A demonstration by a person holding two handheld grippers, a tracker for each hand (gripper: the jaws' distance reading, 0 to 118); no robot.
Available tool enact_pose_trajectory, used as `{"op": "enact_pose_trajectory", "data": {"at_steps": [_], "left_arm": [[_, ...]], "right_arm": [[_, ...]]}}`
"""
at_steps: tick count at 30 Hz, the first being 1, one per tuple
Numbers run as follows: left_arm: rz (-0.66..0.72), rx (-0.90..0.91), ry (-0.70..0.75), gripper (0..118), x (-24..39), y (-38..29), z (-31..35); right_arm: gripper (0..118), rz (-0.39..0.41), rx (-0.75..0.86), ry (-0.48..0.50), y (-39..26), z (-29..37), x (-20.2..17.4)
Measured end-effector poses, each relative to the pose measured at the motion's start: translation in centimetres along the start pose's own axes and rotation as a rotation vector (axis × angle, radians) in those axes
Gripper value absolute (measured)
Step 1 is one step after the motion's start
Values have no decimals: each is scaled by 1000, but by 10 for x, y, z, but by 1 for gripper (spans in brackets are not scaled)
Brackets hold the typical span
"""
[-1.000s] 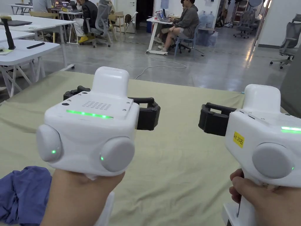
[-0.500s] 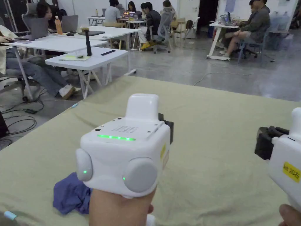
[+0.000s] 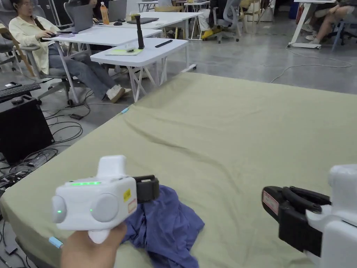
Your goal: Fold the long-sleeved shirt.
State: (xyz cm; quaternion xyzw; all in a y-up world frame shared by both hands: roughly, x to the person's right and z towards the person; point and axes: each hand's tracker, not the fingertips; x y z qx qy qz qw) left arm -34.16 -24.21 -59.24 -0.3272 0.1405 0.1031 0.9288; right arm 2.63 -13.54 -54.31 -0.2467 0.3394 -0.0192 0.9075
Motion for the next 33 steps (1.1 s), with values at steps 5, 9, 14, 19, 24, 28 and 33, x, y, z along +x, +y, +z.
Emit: {"op": "enact_pose_trajectory", "data": {"at_steps": [5, 9, 14, 19, 24, 28, 33], "left_arm": [[-57, -160, 55, 112, 24, -28, -104], [-122, -327, 202, 97, 28, -60, -167], [79, -307, 101, 13, 29, -23, -147], [-13, -102, -195, 13, 95, 54, -44], [-139, 113, -438, 12, 202, 98, 75], [-248, 161, -531, 13, 295, 87, 115], [-337, -44, -646, 12, 405, 5, 82]], "right_arm": [[0, 2, -33, -94, -8, 7, 28], [0, 3, -43, -153, -12, 16, 42], [0, -129, 14, -133, -7, 42, 61], [0, -195, 203, -82, 13, 89, 77], [0, -177, 360, -156, 30, 158, 98], [0, -158, 414, -286, 27, 206, 109], [0, -196, 366, -380, 0, 236, 128]]}}
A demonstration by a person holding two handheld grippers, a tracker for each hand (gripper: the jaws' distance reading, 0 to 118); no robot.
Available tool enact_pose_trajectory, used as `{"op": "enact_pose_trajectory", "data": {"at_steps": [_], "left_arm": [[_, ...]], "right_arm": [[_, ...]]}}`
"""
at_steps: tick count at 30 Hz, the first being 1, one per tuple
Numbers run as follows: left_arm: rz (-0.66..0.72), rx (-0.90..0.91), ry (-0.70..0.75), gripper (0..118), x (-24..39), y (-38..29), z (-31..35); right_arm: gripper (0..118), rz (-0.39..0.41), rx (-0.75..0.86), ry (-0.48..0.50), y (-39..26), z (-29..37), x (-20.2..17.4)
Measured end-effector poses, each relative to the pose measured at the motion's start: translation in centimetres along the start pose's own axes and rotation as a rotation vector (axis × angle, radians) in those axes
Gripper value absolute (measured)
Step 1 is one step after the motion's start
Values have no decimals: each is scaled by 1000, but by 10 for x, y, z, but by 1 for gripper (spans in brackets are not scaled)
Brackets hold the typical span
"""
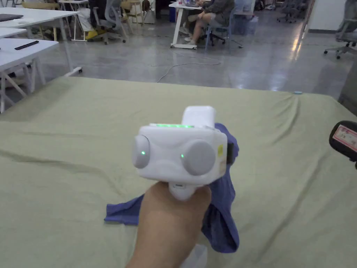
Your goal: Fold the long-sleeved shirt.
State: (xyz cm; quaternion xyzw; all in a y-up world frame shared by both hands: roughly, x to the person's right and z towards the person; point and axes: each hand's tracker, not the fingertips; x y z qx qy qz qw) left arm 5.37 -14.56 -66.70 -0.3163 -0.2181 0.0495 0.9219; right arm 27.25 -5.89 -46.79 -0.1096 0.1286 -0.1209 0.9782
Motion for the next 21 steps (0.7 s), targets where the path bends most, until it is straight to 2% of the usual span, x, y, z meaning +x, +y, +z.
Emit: {"op": "enact_pose_trajectory", "data": {"at_steps": [5, 8, 9, 11, 12, 13, 14, 16, 17, 19, 21], "left_arm": [[25, -391, 10, 12, 54, -119, -137], [14, -607, 33, 12, 67, -192, -187], [2, -643, 35, 12, 69, -210, -197], [-64, -464, 54, 12, 73, -207, -182], [-66, -501, 59, 12, 76, -201, -182], [-59, -554, 61, 16, 76, -195, -185], [-33, -587, 37, 27, 71, -188, -184], [95, -494, -61, 68, 55, -162, -159], [151, -415, -115, 76, 49, -147, -136], [112, -274, -169, 80, 37, -116, -89], [52, -152, -151, 80, 22, -99, -39]], "right_arm": [[0, -31, -124, -91, -34, 8, 35], [0, -80, -182, -127, -55, 13, 53], [0, -89, -199, -131, -60, 13, 56], [0, -98, -215, -138, -66, 13, 61], [0, -99, -220, -139, -68, 13, 63], [0, -98, -225, -138, -69, 11, 62], [0, -99, -230, -135, -69, 10, 61], [0, -109, -227, -122, -69, 7, 60], [0, -116, -222, -109, -66, 6, 56], [0, -120, -219, -90, -66, 3, 53], [0, -117, -230, -75, -69, -2, 50]]}}
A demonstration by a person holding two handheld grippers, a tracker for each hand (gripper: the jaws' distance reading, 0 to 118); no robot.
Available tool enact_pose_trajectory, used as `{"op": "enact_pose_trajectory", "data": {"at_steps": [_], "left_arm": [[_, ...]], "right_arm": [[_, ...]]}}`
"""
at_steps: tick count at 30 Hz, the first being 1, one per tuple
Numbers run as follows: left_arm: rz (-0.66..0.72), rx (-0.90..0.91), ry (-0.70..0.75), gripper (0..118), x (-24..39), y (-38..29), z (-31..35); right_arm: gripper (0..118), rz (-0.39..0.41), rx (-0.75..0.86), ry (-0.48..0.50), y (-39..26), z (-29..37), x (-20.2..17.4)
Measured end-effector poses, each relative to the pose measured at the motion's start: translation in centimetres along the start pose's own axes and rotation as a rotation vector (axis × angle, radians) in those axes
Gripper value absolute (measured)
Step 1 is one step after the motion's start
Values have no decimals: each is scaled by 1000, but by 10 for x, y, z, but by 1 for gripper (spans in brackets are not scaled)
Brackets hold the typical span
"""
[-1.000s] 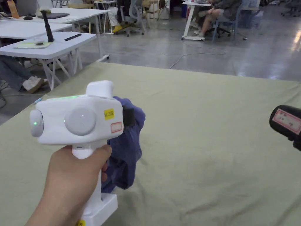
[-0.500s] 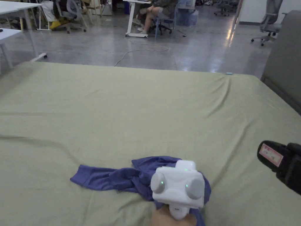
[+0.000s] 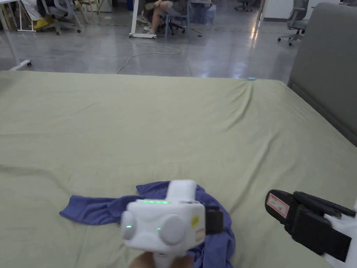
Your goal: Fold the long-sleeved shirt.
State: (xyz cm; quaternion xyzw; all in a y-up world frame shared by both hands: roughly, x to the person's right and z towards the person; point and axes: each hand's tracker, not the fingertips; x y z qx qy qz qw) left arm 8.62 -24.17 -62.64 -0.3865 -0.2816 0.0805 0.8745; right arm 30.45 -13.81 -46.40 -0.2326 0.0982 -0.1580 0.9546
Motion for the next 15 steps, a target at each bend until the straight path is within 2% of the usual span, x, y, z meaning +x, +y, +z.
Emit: {"op": "enact_pose_trajectory", "data": {"at_steps": [3, 5, 6, 7, 8, 9, 10, 11, 12, 14, 15], "left_arm": [[-59, 141, 15, 84, -31, -5, 53], [-104, 74, 176, 83, -54, -24, 64], [-111, -36, 291, 83, -68, -34, 61], [-116, -117, 338, 58, -82, -50, 54], [-96, -167, 260, 11, -98, -64, 48], [-41, -216, 221, 0, -108, -73, 43], [51, -240, 219, 0, -117, -81, 35], [88, -252, 200, 0, -125, -84, 30], [90, -242, 163, 0, -129, -78, 25], [68, -158, 186, 0, -131, -51, 12], [46, -112, 184, 6, -133, -33, 4]], "right_arm": [[0, -2, -31, 12, -8, -13, -2], [0, -30, -73, 6, -19, -27, 1], [0, -50, -99, -13, -26, -36, 2], [0, -60, -133, -39, -32, -44, 2], [0, -65, -172, -55, -40, -53, 4], [0, -70, -196, -62, -46, -59, 5], [0, -78, -217, -63, -52, -65, 6], [0, -86, -232, -61, -56, -70, 6], [0, -90, -245, -58, -60, -73, 7], [0, -94, -271, -55, -66, -81, 8], [0, -95, -280, -57, -68, -83, 8]]}}
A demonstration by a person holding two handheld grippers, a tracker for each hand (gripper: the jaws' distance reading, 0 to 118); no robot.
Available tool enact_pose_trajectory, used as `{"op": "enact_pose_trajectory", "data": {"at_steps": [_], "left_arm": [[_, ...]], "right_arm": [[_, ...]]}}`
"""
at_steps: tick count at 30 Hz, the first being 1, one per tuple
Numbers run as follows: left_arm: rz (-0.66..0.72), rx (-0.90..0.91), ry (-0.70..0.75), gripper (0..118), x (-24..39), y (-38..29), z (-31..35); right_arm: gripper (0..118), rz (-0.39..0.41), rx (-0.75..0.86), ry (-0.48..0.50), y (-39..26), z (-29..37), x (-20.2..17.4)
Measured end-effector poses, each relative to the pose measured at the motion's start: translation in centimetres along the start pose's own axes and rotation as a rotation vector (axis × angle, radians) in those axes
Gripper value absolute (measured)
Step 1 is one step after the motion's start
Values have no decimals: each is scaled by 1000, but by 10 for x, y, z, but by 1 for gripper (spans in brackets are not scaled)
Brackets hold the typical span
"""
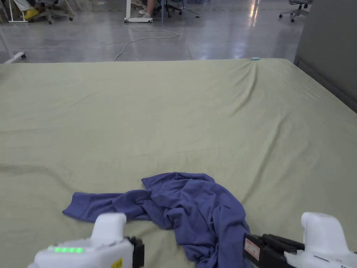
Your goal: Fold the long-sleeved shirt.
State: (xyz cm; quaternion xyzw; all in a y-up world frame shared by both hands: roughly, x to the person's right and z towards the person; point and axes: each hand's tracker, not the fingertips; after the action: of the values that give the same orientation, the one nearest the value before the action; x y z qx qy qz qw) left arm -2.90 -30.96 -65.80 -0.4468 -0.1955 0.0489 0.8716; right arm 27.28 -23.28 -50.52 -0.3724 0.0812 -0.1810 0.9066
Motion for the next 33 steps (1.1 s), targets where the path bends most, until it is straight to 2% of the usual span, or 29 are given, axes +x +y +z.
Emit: {"op": "enact_pose_trajectory", "data": {"at_steps": [2, 3, 4, 6, 9, 11, 12, 13, 14, 15, 16, 17, 18, 19, 20, 22, 24, 26, 27, 28, 29, 31, 33], "left_arm": [[-67, 97, 22, 76, -1, 51, -27], [-101, 80, 49, 103, 7, 74, -46], [-117, 54, 92, 113, 7, 98, -70], [-145, 55, 139, 113, 5, 131, -118], [-207, -133, 209, 113, 14, 149, -197], [-234, -194, 197, 111, 20, 146, -236], [-247, -218, 219, 104, 21, 143, -249], [-289, -262, 262, 101, 23, 138, -259], [-315, -297, 264, 79, 22, 134, -263], [-274, -246, 237, 26, 24, 137, -253], [-261, -230, 169, 0, 26, 141, -240], [-279, -186, 33, 0, 31, 143, -228], [-316, -179, 22, 0, 35, 143, -220], [-378, -163, 57, 0, 45, 138, -201], [-417, -158, 94, 0, 51, 134, -192], [-379, -154, 69, 0, 51, 132, -173], [-275, -126, 14, 0, 40, 144, -154], [-252, -100, 13, 0, 38, 145, -132], [-253, -98, 12, 0, 31, 153, -125], [-253, -82, 16, 0, 28, 153, -113], [-246, -72, 17, 0, 25, 153, -101], [-198, -39, -13, 0, 14, 158, -75], [-145, 11, -30, 0, 3, 160, -41]], "right_arm": [[0, -7, -17, -3, -3, -5, 3], [0, -16, -25, -3, -3, -8, 5], [0, -27, -33, -5, -4, -11, 8], [0, -49, -51, -18, -7, -16, 15], [0, -63, -88, -55, -10, -25, 25], [0, -66, -106, -75, -11, -28, 33], [0, -69, -114, -84, -11, -30, 36], [0, -70, -126, -95, -12, -32, 40], [0, -68, -134, -104, -11, -34, 43], [0, -65, -139, -111, -10, -36, 45], [28, -63, -143, -116, -8, -40, 48], [72, -61, -142, -120, -5, -44, 50], [115, -48, -139, -133, -1, -50, 52], [118, -48, -144, -142, 4, -60, 55], [116, -57, -177, -142, 8, -74, 59], [116, -53, -168, -110, 16, -88, 67], [116, -26, -286, -182, 21, -116, 69], [112, 12, -432, -238, 18, -169, 61], [98, 33, -476, -251, 16, -180, 61], [46, 71, -506, -268, 13, -188, 59], [7, 86, -511, -254, 12, -184, 58], [8, 31, -468, -191, 15, -161, 58], [8, 36, -349, -146, 31, -120, 49]]}}
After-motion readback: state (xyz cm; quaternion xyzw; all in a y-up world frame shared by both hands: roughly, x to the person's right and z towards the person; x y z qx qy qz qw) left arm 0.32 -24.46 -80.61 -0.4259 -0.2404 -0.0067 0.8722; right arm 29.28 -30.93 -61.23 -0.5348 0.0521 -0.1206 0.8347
